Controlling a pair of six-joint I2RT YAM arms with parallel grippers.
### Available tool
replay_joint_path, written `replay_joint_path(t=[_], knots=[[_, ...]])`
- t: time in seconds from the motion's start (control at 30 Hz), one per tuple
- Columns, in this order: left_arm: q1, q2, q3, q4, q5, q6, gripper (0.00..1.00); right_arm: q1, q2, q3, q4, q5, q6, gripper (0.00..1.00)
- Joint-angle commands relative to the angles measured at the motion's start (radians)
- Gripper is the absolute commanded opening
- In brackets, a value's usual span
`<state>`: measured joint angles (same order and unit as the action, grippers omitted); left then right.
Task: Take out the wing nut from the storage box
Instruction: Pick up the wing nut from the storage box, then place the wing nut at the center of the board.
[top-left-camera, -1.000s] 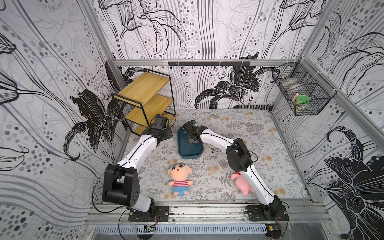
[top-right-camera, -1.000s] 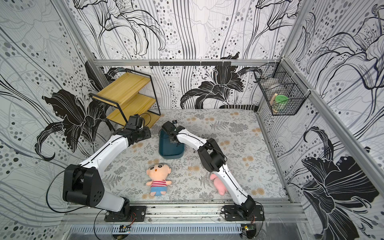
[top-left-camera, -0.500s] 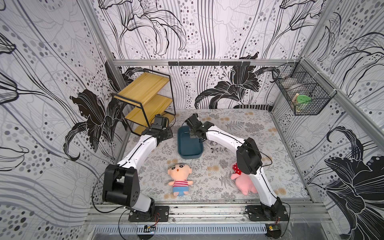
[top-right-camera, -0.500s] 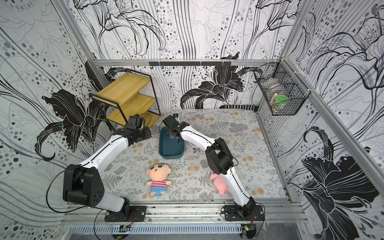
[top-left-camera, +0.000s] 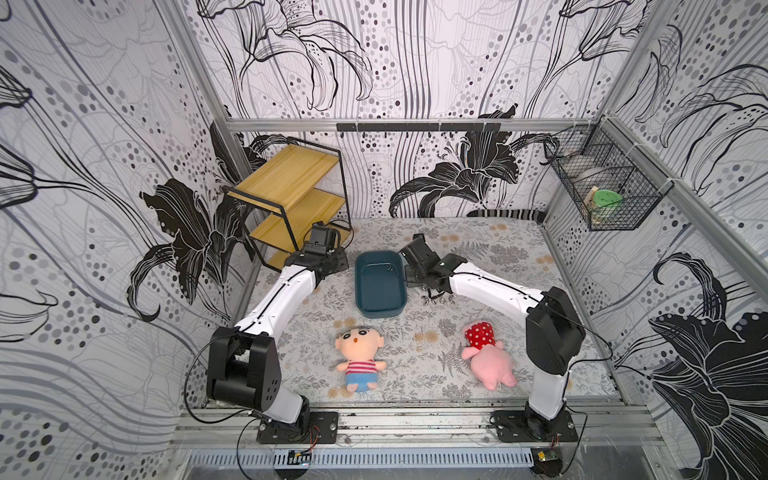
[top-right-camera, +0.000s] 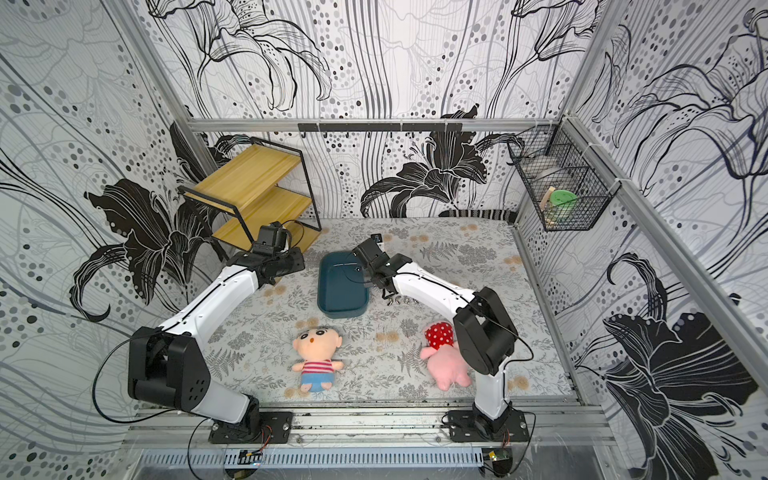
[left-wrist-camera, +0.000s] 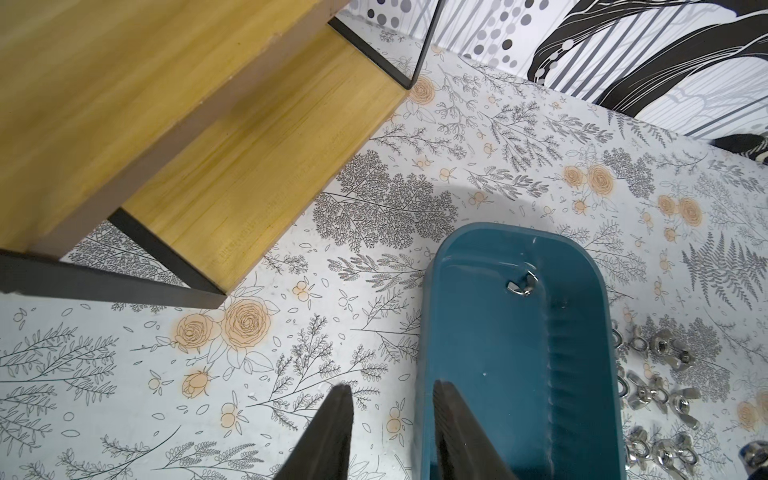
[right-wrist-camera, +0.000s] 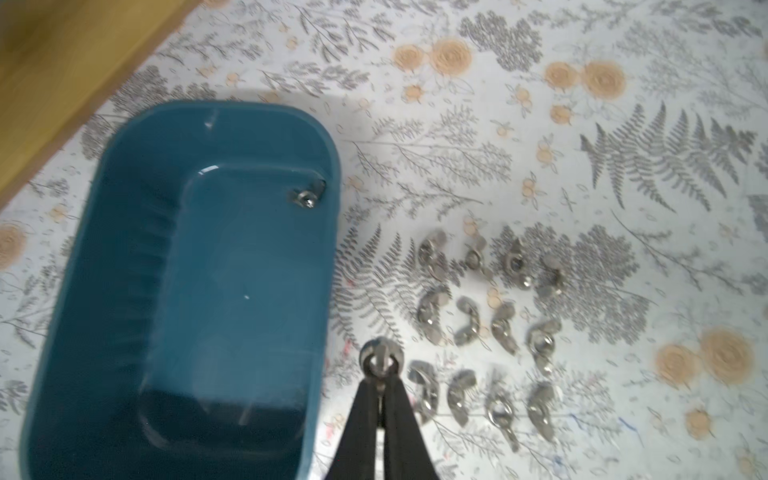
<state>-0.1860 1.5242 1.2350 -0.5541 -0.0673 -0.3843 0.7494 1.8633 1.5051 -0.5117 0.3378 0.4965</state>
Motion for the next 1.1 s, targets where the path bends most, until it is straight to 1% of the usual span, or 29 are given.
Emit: replay_joint_path(t=[0.0, 0.17, 0.53, 0.83, 1.07], knots=[[-0.013, 0.028, 0.048, 0.015, -0.003, -0.001, 0.39, -0.025, -0.055, -0.080, 0.021, -0.030, 0.009, 0.01], [-0.032, 0.048, 0.075, 0.010, -0.012, -0.005, 0.39, -0.025, -0.057, -0.137, -0.004, -0.132, -0.024, 0.01], [-0.053, 0.073, 0.103, 0.004, -0.025, -0.011, 0.39, -0.023, -0.093, -0.257, -0.016, -0.234, 0.000, 0.01], [-0.064, 0.085, 0.107, 0.006, -0.029, -0.018, 0.39, -0.022, -0.102, -0.306, -0.033, -0.282, -0.010, 0.01], [-0.070, 0.091, 0.113, 0.006, -0.032, -0.020, 0.39, -0.022, -0.072, -0.342, 0.004, -0.281, -0.006, 0.00]])
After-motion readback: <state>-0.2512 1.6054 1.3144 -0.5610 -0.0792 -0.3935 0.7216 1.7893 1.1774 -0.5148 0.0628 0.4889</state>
